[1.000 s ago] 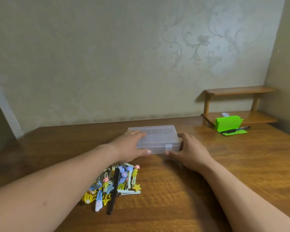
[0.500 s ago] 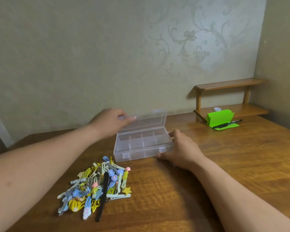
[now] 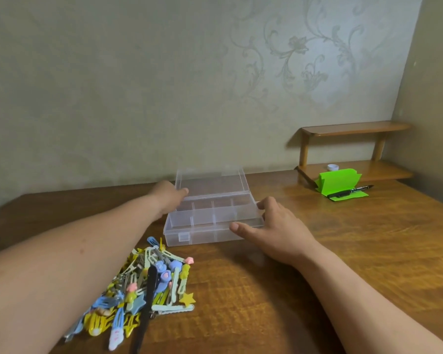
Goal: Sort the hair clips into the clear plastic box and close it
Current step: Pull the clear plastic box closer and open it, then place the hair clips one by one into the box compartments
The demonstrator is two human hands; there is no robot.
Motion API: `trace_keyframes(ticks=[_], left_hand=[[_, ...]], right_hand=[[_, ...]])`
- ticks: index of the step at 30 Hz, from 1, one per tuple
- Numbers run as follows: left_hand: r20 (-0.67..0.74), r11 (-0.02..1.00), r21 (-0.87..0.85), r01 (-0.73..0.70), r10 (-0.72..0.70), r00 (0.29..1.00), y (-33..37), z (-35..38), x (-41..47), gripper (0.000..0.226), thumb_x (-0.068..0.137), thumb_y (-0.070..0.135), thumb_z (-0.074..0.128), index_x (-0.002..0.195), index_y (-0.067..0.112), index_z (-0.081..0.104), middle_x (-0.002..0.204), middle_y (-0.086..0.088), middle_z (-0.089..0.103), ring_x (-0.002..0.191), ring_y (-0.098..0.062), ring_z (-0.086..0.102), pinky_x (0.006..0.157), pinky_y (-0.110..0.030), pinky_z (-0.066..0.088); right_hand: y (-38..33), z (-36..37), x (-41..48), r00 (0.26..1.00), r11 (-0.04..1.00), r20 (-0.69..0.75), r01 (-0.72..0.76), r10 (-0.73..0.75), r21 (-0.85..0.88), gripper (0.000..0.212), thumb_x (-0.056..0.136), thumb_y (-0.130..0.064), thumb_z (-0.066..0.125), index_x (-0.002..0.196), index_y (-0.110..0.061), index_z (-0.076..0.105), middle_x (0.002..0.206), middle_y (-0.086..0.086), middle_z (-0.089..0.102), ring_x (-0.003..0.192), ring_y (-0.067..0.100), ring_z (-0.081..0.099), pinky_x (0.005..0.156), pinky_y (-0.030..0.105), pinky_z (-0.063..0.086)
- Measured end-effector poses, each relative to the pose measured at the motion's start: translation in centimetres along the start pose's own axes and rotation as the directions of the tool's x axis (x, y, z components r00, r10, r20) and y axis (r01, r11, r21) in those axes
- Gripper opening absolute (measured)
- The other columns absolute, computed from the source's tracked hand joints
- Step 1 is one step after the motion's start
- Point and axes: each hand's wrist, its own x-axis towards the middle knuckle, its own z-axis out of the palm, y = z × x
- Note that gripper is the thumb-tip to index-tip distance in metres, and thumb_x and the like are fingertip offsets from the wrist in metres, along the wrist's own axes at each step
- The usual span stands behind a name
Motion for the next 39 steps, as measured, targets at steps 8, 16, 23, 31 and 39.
trace_keyframes(ticks=[8,16,23,31,39], left_hand=[[-0.151,0.976,-0.172,-0.133,0.107,0.983,-2.6,-5.1,-6.5,0.036,0.110,0.034,0.058,0.111,0.002,0.074,0.106,-0.016,0.073,0.097,-0.029,0.065,0.082,-0.034,0.044],[-0.367,0.893,-0.412,-0.179,0.017,0.930,-10.2,-7.4,-12.9,0.023,0.110,0.024,0.056,0.107,0.007,0.071,0.109,-0.016,0.074,0.092,-0.029,0.064,0.078,-0.033,0.047],[-0.320,0.874,-0.462,-0.152,-0.005,0.947,-11.0,-7.0,-12.5,0.023,0.110,0.030,0.057,0.104,0.013,0.072,0.100,-0.007,0.075,0.102,-0.035,0.068,0.089,-0.041,0.052],[-0.278,0.906,-0.400,-0.137,0.023,0.960,-11.2,-7.2,-12.7,0.022,0.110,0.037,0.054,0.104,0.023,0.071,0.102,0.000,0.075,0.100,-0.026,0.069,0.098,-0.050,0.054],[-0.274,0.914,-0.384,-0.128,0.019,0.961,-10.8,-7.3,-13.1,0.023,0.110,0.037,0.055,0.102,0.023,0.071,0.101,0.001,0.075,0.101,-0.027,0.068,0.098,-0.049,0.054]], right_hand=[[-0.8,-0.7,-0.4,0.958,0.997,-0.285,0.030,-0.010,0.069,0.093,0.084,-0.087,0.051,0.146,-0.018,0.051,0.133,0.009,0.061,0.118,0.024,0.062,0.097,0.046,0.056],[-7.6,1.6,-3.4,0.919,0.907,0.059,0.373,-0.391,0.196,0.015,0.104,-0.030,0.066,0.116,-0.034,0.074,0.098,-0.017,0.072,0.089,-0.002,0.066,0.074,0.019,0.054],[-8.3,3.7,-3.5,0.861,0.913,0.307,0.397,-0.405,0.092,0.043,0.100,-0.031,0.064,0.142,-0.038,0.065,0.108,-0.019,0.058,0.097,0.002,0.061,0.082,0.022,0.054],[-8.3,3.0,-3.9,0.843,0.901,0.319,0.414,-0.434,0.131,0.030,0.096,-0.033,0.068,0.124,-0.045,0.063,0.111,-0.022,0.058,0.098,0.003,0.062,0.082,0.024,0.056],[-8.8,2.6,-4.5,0.793,0.901,0.431,0.403,-0.431,0.161,0.037,0.087,-0.057,0.079,0.120,-0.045,0.066,0.108,-0.020,0.054,0.097,-0.001,0.062,0.079,0.023,0.054]])
